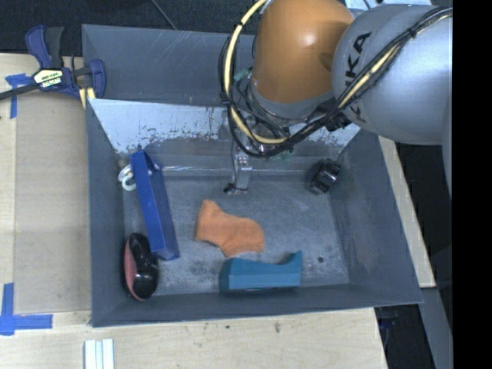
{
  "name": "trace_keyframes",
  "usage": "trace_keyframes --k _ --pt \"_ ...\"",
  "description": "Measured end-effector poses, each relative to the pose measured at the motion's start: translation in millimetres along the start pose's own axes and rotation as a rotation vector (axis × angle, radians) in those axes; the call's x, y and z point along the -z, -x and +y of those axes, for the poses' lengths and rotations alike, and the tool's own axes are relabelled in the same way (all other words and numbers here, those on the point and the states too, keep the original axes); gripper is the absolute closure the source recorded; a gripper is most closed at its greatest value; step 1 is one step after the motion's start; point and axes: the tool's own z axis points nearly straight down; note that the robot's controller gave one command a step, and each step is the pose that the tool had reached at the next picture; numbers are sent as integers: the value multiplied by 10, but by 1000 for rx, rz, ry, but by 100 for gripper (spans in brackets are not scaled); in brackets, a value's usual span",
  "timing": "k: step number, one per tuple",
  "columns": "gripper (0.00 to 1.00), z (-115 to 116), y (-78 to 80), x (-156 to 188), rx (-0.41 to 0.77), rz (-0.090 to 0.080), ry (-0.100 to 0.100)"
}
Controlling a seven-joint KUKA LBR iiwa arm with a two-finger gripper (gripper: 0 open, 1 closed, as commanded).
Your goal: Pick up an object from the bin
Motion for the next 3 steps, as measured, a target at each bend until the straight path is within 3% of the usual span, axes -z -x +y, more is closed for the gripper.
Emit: trace_keyframes --k 1,2,3 --pt "0 -5 11 55 -2 -8 1" --pt "0 -223 -116 -391 93 -11 1" --pt "0 -374 -134 -835 46 -8 1"
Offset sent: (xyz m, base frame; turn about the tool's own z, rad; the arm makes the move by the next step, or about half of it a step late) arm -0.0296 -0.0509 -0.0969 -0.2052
